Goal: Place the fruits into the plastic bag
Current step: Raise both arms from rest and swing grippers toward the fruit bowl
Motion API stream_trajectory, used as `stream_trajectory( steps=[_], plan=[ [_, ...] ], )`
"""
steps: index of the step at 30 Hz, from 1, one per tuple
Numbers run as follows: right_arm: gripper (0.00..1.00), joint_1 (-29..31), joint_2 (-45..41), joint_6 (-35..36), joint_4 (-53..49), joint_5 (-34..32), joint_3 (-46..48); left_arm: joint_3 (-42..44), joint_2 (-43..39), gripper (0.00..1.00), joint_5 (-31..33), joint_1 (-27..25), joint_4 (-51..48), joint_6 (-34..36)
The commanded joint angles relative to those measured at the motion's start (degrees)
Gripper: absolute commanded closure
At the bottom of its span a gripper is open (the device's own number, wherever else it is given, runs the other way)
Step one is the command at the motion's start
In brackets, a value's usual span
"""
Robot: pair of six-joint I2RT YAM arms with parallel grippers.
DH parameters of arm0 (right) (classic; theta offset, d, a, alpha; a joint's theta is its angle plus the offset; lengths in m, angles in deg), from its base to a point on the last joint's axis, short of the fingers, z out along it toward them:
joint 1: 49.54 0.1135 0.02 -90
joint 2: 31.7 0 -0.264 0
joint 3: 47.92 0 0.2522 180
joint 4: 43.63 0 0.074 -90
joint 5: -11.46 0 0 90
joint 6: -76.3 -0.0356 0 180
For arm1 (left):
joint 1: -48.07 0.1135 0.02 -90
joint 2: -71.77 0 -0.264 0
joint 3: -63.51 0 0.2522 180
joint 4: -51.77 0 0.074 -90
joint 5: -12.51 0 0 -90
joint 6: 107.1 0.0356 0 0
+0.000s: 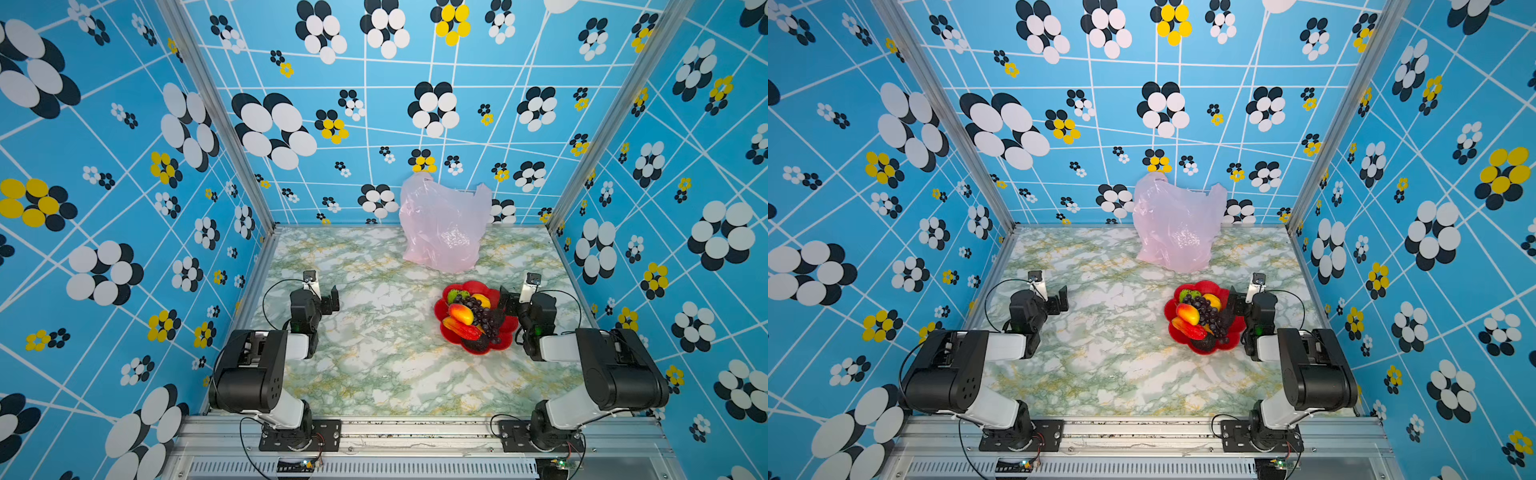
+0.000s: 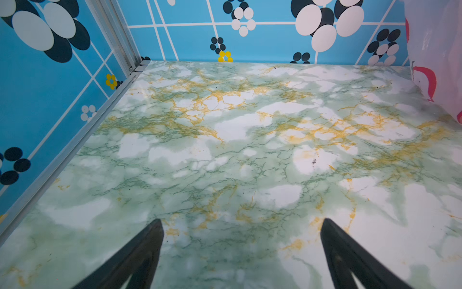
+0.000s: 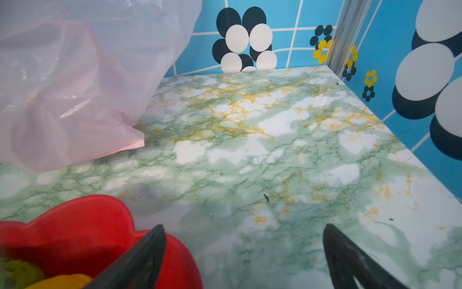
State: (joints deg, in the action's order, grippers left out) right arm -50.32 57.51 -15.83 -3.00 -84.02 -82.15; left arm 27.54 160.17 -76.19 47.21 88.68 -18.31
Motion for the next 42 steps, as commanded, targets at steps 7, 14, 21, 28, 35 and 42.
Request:
stream_trajectory(
  steps=[7,14,21,28,35,42],
  plan=[
    [0.01,0.34,-0.03,-0.12,-0.98,0.03,-1.33,0.05,0.02,0.01,0.37,-0.37,0.91,0.86],
    [0.01,0.28,-0.09,-0.16,-1.30,0.20,-1.42,0.10,0.02,0.01,0.41,-0.37,0.89,0.86],
    [0.01,0.19,-0.26,-0.30,-1.70,0.63,-1.49,0.04,0.00,0.01,0.37,-0.37,0.92,0.87],
    [0.01,0.04,-6.77,-3.11,-9.03,-7.25,-2.60,-2.72,-3.71,0.01,0.55,-0.37,-6.31,0.75],
    [0.01,-2.37,-20.14,-23.00,-49.50,-18.30,-14.93,-29.94,-5.01,0.01,7.97,-0.02,-58.96,-12.48],
    [0.01,-2.41,-19.20,-31.63,-76.38,-1.47,-33.42,-50.07,-0.68,0.01,1.00,-0.49,-81.61,-23.29]
  ],
)
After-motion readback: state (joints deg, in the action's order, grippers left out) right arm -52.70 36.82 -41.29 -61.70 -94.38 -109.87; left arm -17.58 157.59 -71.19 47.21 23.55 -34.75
